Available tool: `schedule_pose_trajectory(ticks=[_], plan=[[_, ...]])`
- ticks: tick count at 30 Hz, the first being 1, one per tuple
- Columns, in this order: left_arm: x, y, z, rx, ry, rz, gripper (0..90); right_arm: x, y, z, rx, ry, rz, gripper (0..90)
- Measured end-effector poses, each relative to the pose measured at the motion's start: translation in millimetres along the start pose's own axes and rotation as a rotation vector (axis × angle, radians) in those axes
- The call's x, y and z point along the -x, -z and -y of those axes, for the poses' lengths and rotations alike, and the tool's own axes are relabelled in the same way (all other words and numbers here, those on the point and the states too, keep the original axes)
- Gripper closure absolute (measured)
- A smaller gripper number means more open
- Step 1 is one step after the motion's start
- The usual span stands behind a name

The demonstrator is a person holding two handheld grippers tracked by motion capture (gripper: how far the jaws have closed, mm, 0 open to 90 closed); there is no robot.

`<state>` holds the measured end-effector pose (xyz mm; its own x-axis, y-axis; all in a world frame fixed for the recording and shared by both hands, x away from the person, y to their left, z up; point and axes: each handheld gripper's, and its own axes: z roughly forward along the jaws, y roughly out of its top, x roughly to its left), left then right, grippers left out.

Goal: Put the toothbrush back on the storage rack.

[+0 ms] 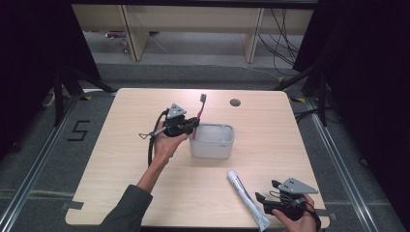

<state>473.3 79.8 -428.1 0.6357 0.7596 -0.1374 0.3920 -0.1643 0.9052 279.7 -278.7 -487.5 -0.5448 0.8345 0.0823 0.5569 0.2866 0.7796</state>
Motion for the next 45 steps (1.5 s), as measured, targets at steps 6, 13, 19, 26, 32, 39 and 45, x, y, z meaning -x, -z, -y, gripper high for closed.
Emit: schedule_pose_trajectory(ticks=[6,13,19,26,32,39,45], plan=[[1.8,-2.4,1.2,-0.006,-0.009,-0.005,81.4,0.8,-0.1,0.0,0.002,0.012,0.002,23.5],[1.4,-1.2,0.8,-0.01,-0.011,-0.006,81.3,0.0,0.0,0.0,0.0,0.002,-0.001,23.5],[0.9,-0.3,0.7,-0.014,-0.013,-0.009,81.0,2.6,-0.9,-0.2,0.015,0.042,0.011,23.5],[1.8,0.9,0.5,-0.003,-0.012,0.002,74.7,2.5,-0.7,-0.3,0.013,0.044,0.009,23.5],[4.6,4.2,-2.1,0.008,-0.006,-0.028,52.6,2.6,-0.8,-0.2,0.016,0.042,0.012,23.5],[5.1,9.2,-3.5,-0.019,0.015,-0.049,38.9,2.5,-0.9,-0.3,0.016,0.041,0.012,23.5],[6.5,15.9,-4.0,-0.064,0.024,-0.018,33.1,0.0,-0.6,0.2,0.002,-0.001,0.002,23.5]])
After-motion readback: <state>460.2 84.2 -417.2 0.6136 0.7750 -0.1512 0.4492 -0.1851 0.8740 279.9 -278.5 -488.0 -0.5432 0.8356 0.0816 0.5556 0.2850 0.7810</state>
